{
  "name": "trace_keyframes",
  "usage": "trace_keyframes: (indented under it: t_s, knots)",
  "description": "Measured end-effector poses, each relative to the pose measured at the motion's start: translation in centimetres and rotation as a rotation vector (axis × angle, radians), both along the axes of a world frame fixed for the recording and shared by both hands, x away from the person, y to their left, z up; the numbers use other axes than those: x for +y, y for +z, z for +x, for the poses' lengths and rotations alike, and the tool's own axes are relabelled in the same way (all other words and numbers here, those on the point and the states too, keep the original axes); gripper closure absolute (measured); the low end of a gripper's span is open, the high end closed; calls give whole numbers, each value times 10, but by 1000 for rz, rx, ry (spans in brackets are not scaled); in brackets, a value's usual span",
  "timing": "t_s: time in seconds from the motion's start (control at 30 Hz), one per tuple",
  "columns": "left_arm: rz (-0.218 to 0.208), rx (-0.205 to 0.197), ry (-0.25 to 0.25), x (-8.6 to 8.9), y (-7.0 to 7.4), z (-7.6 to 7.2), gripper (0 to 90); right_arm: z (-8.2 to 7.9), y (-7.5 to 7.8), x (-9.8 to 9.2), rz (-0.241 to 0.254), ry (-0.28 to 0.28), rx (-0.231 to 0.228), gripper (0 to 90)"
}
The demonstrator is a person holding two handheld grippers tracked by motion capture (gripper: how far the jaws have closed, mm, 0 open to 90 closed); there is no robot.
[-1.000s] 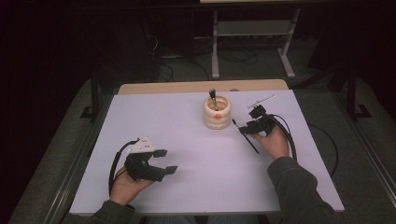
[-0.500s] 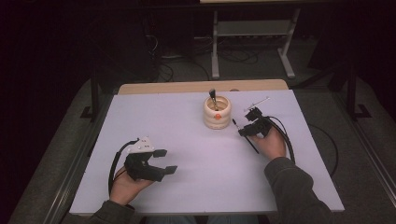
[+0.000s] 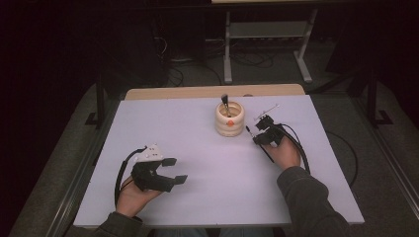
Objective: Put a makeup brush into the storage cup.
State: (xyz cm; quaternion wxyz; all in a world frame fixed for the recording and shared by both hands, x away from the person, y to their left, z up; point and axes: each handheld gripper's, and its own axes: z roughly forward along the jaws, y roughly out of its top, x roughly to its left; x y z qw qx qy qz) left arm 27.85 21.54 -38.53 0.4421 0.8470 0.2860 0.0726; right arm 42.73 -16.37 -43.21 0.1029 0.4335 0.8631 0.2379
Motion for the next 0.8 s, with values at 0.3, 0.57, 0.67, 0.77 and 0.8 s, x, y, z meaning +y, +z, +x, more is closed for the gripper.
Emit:
trace_keyframes:
  t_s: [0.3,0.57,0.67,0.77,0.8]
  knots:
    - [0,-3,1,0,0,0,266,-2,0,5,-11,-18,1,843]
    - [-1,-4,-1,1,0,0,266,0,0,1,32,-74,30,852]
    - [-2,0,1,0,0,0,266,0,0,-2,37,-83,35,852]
    - [1,-1,-2,0,0,0,266,0,1,-8,52,-95,40,852]
    - [1,-1,-2,0,0,0,266,0,1,-8,52,-95,40,852]
